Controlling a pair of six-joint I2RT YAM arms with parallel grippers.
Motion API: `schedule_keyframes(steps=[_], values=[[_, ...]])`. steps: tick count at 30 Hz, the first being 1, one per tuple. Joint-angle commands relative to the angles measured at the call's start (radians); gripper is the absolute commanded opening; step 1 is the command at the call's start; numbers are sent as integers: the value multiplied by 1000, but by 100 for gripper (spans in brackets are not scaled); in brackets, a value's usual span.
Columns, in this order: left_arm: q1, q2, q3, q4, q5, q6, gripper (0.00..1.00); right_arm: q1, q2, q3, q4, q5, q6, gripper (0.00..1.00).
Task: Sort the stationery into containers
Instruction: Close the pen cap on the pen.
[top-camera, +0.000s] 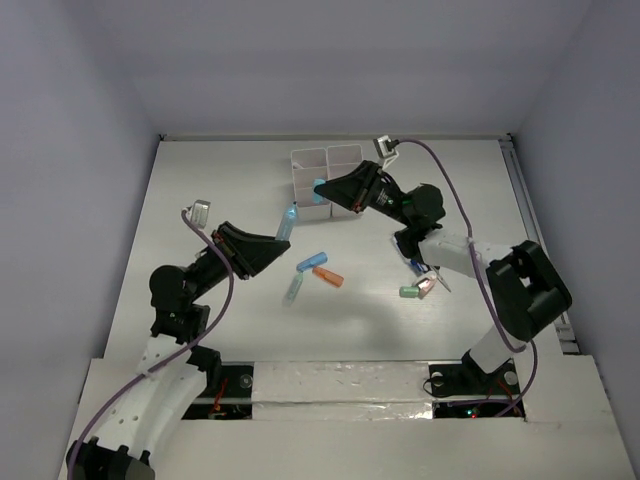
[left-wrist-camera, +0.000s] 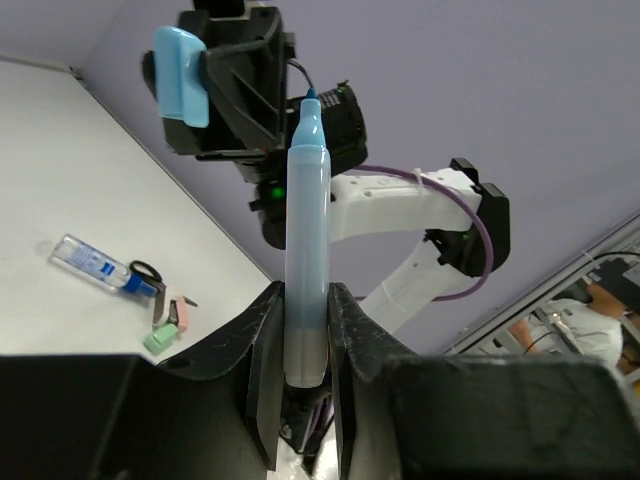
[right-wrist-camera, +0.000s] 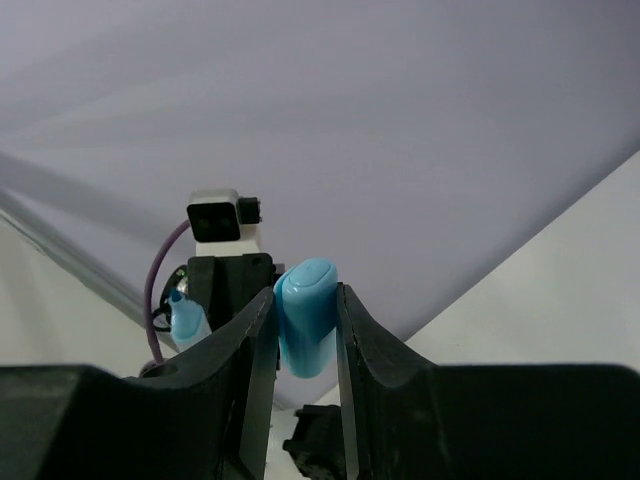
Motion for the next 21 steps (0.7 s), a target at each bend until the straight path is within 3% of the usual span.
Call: schedule_keyframes(steps=[1, 21], values=[[3, 14, -8, 167, 32, -85, 0, 8, 68, 72, 426, -10, 176, 15], [3, 26, -28, 178, 26, -137, 0, 92, 75, 185, 501, 36, 182, 15]])
